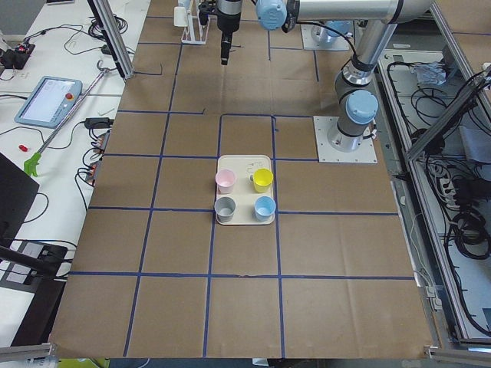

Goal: Transfer IKEA cup to right arm and place on rack

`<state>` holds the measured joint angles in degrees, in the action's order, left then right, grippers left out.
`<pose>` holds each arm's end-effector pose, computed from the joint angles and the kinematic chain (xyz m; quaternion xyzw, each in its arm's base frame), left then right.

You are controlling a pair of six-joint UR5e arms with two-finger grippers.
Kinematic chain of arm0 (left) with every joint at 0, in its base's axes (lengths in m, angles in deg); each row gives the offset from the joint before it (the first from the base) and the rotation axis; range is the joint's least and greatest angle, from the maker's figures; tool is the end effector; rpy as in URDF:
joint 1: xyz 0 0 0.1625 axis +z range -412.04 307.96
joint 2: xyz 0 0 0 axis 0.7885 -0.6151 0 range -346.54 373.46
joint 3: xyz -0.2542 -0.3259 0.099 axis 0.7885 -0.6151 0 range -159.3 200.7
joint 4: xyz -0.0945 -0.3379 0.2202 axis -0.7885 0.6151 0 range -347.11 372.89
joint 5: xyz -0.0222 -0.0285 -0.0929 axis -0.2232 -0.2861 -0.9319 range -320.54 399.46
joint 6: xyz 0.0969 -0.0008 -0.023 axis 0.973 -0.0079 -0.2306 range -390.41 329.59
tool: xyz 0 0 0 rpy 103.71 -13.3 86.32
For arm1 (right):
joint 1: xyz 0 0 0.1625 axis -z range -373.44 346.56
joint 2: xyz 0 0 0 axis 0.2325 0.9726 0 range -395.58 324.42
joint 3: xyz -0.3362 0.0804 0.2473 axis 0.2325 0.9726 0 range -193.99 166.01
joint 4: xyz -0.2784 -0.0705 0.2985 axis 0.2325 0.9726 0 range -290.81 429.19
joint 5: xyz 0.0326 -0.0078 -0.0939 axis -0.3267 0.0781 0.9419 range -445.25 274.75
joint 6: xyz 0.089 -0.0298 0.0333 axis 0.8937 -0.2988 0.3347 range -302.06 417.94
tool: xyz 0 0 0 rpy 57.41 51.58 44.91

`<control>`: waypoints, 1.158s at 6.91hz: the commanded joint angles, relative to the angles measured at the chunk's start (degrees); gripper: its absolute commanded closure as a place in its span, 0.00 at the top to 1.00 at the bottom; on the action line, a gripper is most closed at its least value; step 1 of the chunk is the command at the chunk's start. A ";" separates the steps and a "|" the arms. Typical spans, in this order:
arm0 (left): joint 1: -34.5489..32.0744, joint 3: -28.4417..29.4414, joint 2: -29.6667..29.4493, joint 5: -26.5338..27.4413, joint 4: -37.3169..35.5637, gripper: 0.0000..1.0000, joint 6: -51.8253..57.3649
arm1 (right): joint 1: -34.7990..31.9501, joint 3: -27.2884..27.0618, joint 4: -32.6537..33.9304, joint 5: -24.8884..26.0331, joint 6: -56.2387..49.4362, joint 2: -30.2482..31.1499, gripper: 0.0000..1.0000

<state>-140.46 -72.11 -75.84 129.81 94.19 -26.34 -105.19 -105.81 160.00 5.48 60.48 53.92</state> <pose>-0.1190 -0.5008 0.4856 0.0215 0.9981 -0.0572 0.0059 0.1470 -0.4884 0.4694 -0.0069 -0.9999 -0.0130 0.0069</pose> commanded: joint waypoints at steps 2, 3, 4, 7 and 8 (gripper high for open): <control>0.00 0.00 0.00 0.00 0.00 1.00 0.07 | -0.54 1.38 -0.01 0.24 -0.08 -1.34 1.00; 0.00 0.00 0.00 0.00 -0.09 1.00 0.07 | -0.54 1.38 -0.19 0.33 0.01 -1.08 1.00; 0.00 0.00 0.00 0.00 -0.09 1.00 0.15 | -0.54 1.38 -0.19 0.33 0.01 -0.99 1.00; 0.00 0.00 0.00 0.00 0.00 1.00 0.15 | -0.54 1.38 -0.01 0.33 0.01 -1.08 1.00; 0.00 0.00 0.00 0.00 0.00 1.00 0.15 | -0.54 1.38 -0.01 0.33 0.01 -1.08 1.00</control>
<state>-140.46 -72.11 -75.83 129.81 94.15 -26.19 -105.71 -104.43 159.95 5.80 60.49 52.87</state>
